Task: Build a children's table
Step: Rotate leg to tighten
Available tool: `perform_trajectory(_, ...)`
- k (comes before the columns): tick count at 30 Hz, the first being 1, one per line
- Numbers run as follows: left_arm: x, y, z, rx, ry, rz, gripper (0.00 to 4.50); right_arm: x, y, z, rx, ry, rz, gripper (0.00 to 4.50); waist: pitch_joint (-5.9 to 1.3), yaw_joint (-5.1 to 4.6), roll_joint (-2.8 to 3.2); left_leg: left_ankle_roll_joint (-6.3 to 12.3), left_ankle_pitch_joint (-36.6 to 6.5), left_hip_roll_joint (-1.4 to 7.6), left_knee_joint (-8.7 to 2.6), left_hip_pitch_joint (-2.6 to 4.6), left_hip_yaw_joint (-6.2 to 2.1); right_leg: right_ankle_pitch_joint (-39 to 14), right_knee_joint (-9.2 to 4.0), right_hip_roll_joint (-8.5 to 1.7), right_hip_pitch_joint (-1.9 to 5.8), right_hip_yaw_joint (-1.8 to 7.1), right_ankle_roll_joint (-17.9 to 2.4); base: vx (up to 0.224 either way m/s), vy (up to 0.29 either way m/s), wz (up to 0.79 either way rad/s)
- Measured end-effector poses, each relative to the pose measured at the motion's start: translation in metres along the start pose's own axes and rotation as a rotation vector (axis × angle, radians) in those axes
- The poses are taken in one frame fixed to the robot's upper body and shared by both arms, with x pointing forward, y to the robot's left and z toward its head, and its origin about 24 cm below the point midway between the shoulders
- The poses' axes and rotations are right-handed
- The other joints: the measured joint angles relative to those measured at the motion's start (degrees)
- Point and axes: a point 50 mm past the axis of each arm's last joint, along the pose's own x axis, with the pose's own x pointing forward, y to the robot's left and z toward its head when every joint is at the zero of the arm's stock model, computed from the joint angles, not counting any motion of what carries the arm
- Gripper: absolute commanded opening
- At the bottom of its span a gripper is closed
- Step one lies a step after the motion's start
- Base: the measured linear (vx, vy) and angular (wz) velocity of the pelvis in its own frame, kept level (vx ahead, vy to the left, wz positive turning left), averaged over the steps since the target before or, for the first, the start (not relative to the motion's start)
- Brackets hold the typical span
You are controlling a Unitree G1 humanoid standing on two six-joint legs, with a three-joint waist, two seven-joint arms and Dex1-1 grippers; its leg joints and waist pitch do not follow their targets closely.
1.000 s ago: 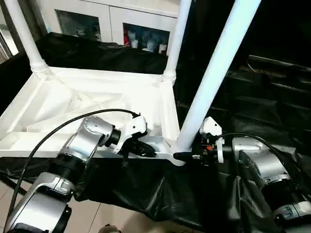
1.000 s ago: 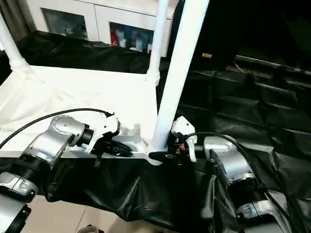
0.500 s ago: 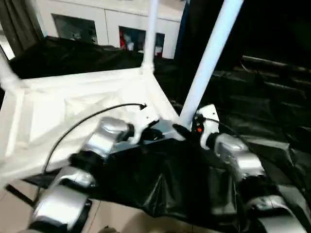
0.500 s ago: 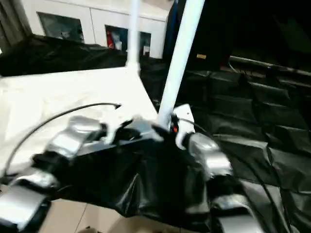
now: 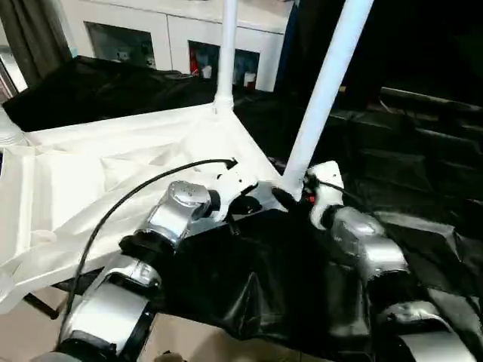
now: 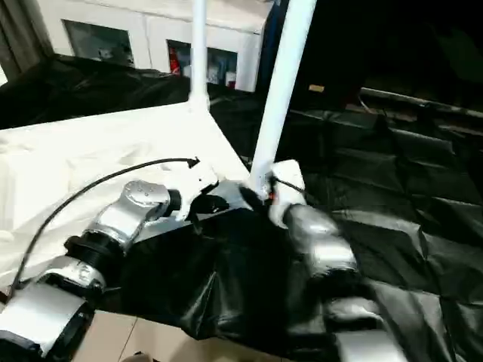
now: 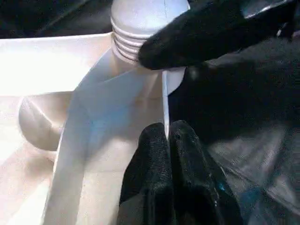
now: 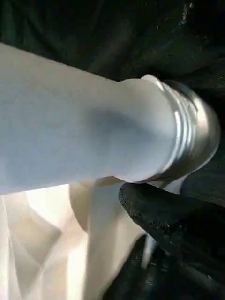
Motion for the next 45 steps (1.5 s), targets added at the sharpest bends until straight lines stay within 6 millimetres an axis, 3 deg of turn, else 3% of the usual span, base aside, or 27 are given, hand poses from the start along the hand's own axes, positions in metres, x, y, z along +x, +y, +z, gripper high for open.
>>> perform_trajectory(6, -0.014, -0.003, -0.005, 0.031, -0.012, -0.113, 0.00, -0.022, -0.007, 0.004, -0.104, 0.043, 0.196, 3.50, 0.03, 0.38, 0.00, 0.03, 0.0, 0.09, 0.02, -0.16, 0.05, -0.1, -0.02, 0.06, -0.13, -0.02, 0.1, 0.000, 0.000, 0.00)
perform_trajectory(13, -0.037, -0.010, -0.016, 0.086, 0.009, -0.293, 0.00, -0.037, 0.007, 0.007, -0.215, 0.111, 0.479, 3.50, 0.10, 1.11, -0.06, 0.03, 0.0, 0.13, 0.10, -0.19, 0.18, -0.2, -0.06, 0.01, -0.13, 0.01, 0.1, 0.000, 0.000, 0.00)
perform_trajectory(19, -0.044, -0.010, -0.018, 0.090, 0.021, -0.323, 0.00, -0.040, 0.012, 0.005, -0.220, 0.149, 0.550, 3.50, 0.14, 1.05, -0.12, 0.03, 0.0, 0.14, 0.17, -0.21, 0.20, -0.2, -0.03, 0.00, -0.11, 0.03, 0.1, 0.000, 0.000, 0.00)
perform_trajectory(20, -0.044, -0.011, -0.018, 0.090, 0.021, -0.323, 0.00, -0.040, 0.012, 0.005, -0.222, 0.150, 0.552, 3.23, 0.14, 1.06, -0.12, 0.03, 0.0, 0.14, 0.15, -0.21, 0.20, -0.2, -0.03, 0.00, -0.11, 0.03, 0.1, 0.000, 0.000, 0.00)
perform_trajectory(23, -0.045, -0.011, -0.018, 0.089, 0.021, -0.330, 0.00, -0.040, 0.012, 0.005, -0.213, 0.154, 0.550, 2.99, 0.14, 1.05, -0.12, 0.03, 0.0, 0.16, 0.15, -0.21, 0.21, -0.2, -0.03, 0.01, -0.11, 0.03, 0.1, 0.000, 0.000, 0.00)
perform_trajectory(28, -0.045, -0.012, -0.017, 0.087, 0.019, -0.329, 0.00, -0.040, 0.012, 0.005, -0.207, 0.156, 0.548, 2.77, 0.15, 1.03, -0.15, 0.03, 0.0, 0.17, 0.17, -0.21, 0.25, -0.2, -0.01, 0.01, -0.12, 0.03, 0.1, 0.000, 0.000, 0.00)
perform_trajectory(33, -0.041, -0.010, -0.018, 0.075, 0.018, -0.280, 0.00, -0.035, 0.012, 0.002, -0.192, 0.148, 0.477, 2.74, 0.11, 0.98, -0.21, 0.02, 0.0, 0.17, 0.17, -0.07, 0.24, -0.2, 0.03, 0.01, -0.04, 0.04, 0.1, 0.000, 0.000, 0.00)
perform_trajectory(38, -0.017, -0.003, -0.009, 0.022, 0.011, -0.085, 0.00, -0.014, 0.004, -0.001, -0.055, 0.081, 0.147, 2.74, 0.09, 0.65, -0.39, 0.01, 0.0, 0.12, 0.20, 0.12, 0.08, -0.3, -0.01, -0.01, 0.07, 0.08, 0.3, 0.000, 0.000, 0.00)
perform_trajectory(45, 0.012, -0.005, 0.003, -0.055, -0.003, 0.070, 0.00, 0.009, 0.004, 0.000, 0.110, 0.023, -0.166, 2.73, 0.00, 0.63, -0.38, 0.01, 0.0, 0.07, 0.21, 0.11, -0.01, -0.3, -0.04, -0.02, 0.09, 0.09, 0.4, 0.000, 0.000, 0.00)
